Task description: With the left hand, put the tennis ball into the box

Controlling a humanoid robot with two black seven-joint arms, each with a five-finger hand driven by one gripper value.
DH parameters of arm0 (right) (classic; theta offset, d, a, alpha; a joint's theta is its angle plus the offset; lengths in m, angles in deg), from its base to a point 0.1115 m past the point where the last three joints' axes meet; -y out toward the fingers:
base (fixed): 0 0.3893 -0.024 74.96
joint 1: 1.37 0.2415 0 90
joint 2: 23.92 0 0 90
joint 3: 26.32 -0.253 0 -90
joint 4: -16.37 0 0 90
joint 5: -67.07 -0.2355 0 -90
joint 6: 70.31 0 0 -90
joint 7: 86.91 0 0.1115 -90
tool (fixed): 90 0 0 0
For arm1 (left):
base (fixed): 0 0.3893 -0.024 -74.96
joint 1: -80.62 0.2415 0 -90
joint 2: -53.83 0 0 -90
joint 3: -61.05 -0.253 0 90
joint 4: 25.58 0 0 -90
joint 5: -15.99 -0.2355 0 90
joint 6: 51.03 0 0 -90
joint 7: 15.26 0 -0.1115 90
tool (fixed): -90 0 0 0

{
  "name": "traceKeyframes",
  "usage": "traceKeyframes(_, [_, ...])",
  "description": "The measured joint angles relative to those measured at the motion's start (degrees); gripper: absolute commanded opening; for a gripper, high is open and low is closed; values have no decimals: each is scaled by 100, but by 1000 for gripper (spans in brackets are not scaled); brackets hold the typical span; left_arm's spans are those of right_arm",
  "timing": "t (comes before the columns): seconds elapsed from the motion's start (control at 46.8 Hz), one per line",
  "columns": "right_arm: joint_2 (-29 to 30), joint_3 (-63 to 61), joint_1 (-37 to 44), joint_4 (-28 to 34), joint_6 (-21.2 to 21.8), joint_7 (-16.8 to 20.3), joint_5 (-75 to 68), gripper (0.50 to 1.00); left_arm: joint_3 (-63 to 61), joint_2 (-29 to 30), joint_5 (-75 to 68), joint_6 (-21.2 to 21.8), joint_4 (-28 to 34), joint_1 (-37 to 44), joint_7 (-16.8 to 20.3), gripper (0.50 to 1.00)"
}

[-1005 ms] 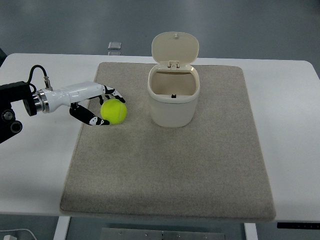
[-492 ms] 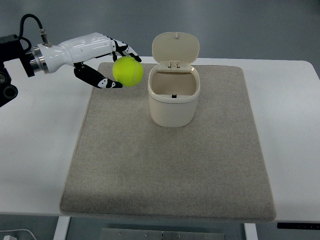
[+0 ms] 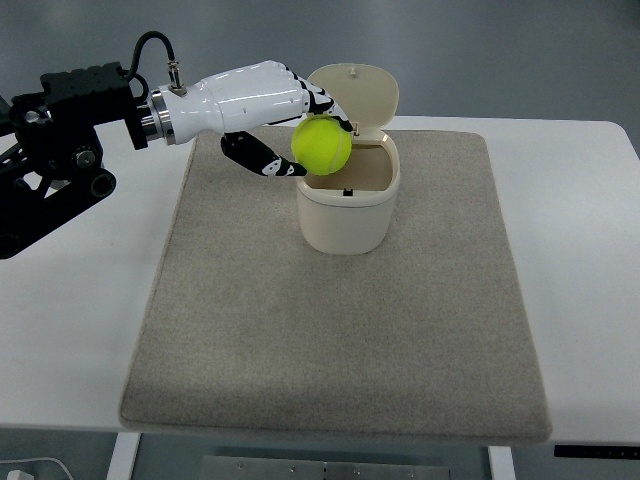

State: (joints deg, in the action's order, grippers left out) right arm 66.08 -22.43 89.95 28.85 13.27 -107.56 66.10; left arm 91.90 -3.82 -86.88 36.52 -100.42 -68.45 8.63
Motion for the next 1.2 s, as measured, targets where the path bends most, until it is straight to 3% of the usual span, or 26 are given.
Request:
traceKeyframes(0.086, [0, -1, 0, 0, 0, 0, 0, 938, 0, -307, -135, 6, 288, -23, -1, 501])
traceKeyframes(0.235, [0, -1, 0, 0, 0, 0, 0, 938, 5, -598, -428, 7, 520, -24, 0, 578])
traceKeyframes(0.406, [0, -2, 0, 0, 0, 0, 0, 938, 42, -768, -443, 7, 540, -10, 2, 857])
traceKeyframes(0.513, [0, -2, 0, 0, 0, 0, 0, 940, 54, -782, -440, 26, 541, -1, 2, 983])
traceKeyframes(0.834, [0, -1, 0, 0, 0, 0, 0, 940, 61, -592, -316, 78, 497, 66, 3, 992])
traceKeyframes(1.197, [0, 0, 0, 0, 0, 0, 0, 938, -18, 546, 1892, 13, 121, 138, 2, 992])
